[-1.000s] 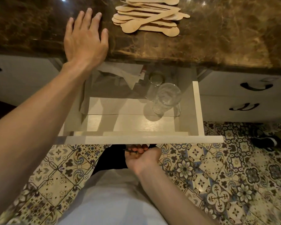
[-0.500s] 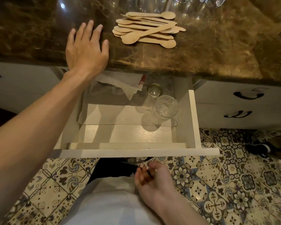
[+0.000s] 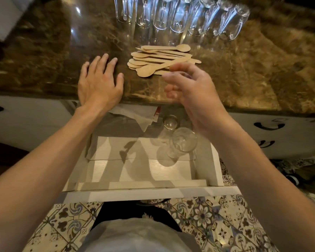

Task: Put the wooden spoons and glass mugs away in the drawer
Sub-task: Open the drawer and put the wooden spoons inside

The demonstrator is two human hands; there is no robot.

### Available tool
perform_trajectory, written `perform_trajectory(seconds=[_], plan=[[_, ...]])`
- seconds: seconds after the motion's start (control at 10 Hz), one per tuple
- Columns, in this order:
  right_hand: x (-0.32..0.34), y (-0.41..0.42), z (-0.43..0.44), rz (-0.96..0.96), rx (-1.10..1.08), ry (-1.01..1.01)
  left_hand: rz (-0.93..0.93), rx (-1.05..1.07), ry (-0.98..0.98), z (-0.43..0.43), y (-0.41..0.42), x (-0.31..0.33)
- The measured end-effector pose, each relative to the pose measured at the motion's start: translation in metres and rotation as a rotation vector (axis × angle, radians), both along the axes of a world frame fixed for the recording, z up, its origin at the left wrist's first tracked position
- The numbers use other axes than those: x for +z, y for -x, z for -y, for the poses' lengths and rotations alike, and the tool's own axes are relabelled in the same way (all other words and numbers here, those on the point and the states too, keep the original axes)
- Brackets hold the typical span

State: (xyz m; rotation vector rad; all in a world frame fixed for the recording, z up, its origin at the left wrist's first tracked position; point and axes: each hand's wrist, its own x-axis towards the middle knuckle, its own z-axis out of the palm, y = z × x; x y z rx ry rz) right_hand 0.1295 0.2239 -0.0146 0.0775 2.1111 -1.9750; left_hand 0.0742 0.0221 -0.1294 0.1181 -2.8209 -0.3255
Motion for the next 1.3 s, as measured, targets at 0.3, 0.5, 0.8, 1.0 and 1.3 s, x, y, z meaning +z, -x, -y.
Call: perform_trajectory(seconds=[0.3,0.5,0.8,1.0,1.3], plan=[[-0.010,0.085,0.009,-0.282,0.289,-0.809,-0.004,0.006,-0.012,0.000,-0.002,0.000],[-0.023,0.144,0.009,-0.321,0.541,-1.223,-0.008,0.020,-0.007,-0.002,-0.003,0.003],[-0.023,0.189,0.014,-0.175,0.763,-1.386,-0.004,0.038,-0.008,-0.004,-0.003,0.006],[-0.021,0.189,0.015,-0.199,0.799,-1.466,-0.009,0.045,-0.006,-0.005,-0.002,0.007],[-0.021,0.175,0.016,-0.300,0.826,-1.373,-0.011,0.047,-0.014,-0.006,-0.002,0.008]])
